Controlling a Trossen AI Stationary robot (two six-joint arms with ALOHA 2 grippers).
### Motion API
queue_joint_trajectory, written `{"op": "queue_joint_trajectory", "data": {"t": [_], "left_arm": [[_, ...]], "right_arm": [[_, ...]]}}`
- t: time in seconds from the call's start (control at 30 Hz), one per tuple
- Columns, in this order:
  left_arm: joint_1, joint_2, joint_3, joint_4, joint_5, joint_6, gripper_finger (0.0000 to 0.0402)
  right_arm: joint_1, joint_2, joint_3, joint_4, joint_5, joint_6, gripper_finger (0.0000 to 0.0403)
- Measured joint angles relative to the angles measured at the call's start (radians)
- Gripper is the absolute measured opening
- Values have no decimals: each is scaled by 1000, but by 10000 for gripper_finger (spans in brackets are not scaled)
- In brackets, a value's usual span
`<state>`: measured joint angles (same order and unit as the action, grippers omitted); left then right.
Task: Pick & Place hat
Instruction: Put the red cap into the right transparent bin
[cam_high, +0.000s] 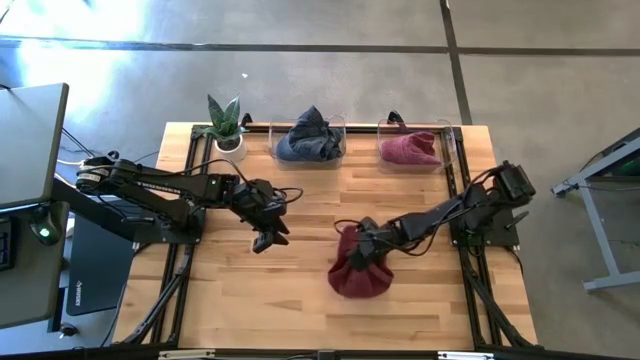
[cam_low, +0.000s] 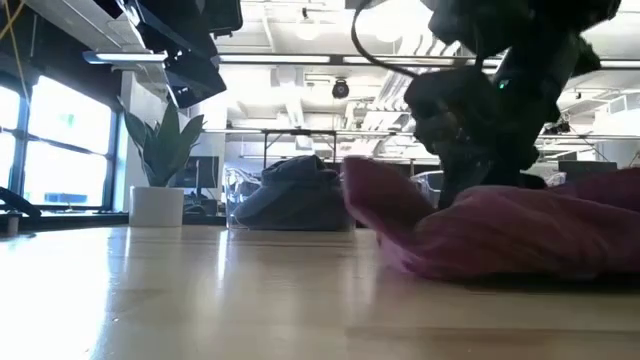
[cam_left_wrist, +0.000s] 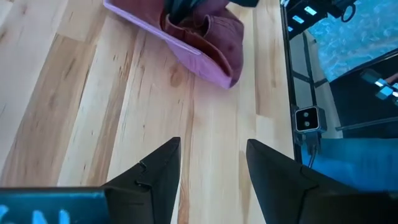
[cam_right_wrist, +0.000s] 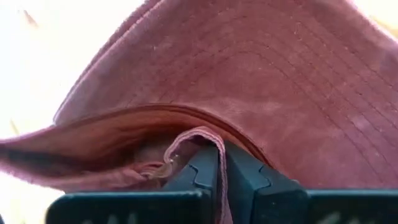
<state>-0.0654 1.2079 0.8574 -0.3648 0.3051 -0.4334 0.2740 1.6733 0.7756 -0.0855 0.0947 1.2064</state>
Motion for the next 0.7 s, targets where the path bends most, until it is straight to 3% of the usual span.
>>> {"op": "queue_joint_trajectory", "data": {"t": [0.17,0.3,0.4,0.53,0.7], "left_arm": [[0,0,0,0,0,-9,178],[0,0,0,2,1,-13,178],[0,0,0,7,0,-12,178],[0,0,0,5,0,-12,178],[0,0,0,0,-1,-13,178]], "right_arm": [[-47,-2,6,-21,-135,-55,49],[-95,-37,47,-130,-288,-61,101],[-122,-84,82,-272,-345,-19,122],[-102,-150,129,-365,-304,8,120],[38,-163,158,-94,-266,-101,102]]}}
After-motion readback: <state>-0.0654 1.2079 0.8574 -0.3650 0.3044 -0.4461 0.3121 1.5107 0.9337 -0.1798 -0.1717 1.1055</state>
